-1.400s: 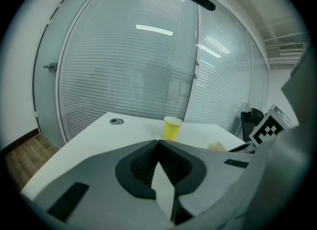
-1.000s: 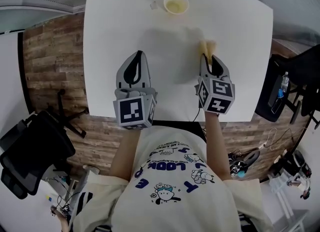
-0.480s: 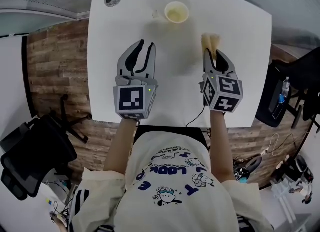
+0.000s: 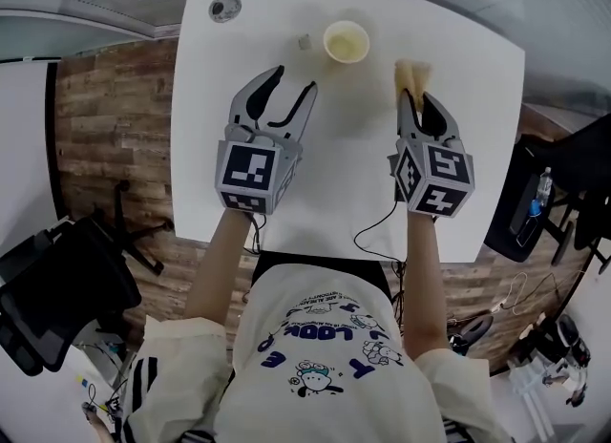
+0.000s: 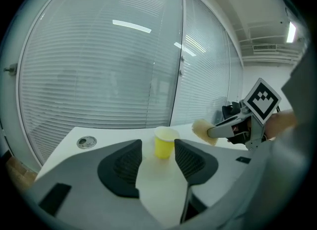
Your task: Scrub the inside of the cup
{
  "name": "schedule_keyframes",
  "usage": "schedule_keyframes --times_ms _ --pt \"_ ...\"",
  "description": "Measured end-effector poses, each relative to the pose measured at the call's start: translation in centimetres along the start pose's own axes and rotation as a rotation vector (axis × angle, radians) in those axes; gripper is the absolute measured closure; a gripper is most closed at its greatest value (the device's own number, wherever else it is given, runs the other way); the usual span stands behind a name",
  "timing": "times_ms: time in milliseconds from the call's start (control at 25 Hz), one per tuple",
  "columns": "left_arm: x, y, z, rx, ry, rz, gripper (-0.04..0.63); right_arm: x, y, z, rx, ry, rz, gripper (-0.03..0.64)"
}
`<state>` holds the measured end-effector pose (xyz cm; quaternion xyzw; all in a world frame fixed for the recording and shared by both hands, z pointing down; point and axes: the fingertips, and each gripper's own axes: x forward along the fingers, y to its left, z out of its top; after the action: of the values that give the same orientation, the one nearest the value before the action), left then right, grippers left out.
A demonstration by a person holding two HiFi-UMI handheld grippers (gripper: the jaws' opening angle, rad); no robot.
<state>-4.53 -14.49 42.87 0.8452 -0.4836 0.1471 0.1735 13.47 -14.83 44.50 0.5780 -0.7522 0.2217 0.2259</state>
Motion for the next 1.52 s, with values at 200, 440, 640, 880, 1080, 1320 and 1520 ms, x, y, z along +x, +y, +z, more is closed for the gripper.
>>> schedule_keyframes --times_ms 200,440,640,880,1080,1320,1520 --pt "1.9 0.2 0.0 0.031 0.020 -0.052 0.311 1.0 -0.5 0.8 -0.011 -0.008 0.001 0.531" --pt "4.2 0.0 -0.9 0.119 0.087 -0.108 0.259 2.4 -0.8 1.4 -0.025 -0.001 0.012 0.529" --pt "5.9 -0.1 -1.3 0.147 0.096 -0.151 0.251 3.6 -0.5 1.7 -0.036 0.009 0.030 0.529" --pt "7.7 -1.1 -2.3 0.193 0.144 -0.219 0.219 4.6 -0.9 1.2 -0.022 0.031 0.039 0.529" --pt "8.9 -1.8 -2.5 0.194 0.153 -0.277 0.212 5.7 -0.5 1.0 -0.008 0.042 0.050 0.529" --pt "10.1 -2.6 -1.8 0.206 0.134 -0.314 0.209 6.9 0.2 1.4 0.011 0.038 0.075 0.529" --pt "10.2 -3.3 -1.6 0.216 0.125 -0.350 0.209 7.2 1.2 1.4 -0.002 0.034 0.102 0.529"
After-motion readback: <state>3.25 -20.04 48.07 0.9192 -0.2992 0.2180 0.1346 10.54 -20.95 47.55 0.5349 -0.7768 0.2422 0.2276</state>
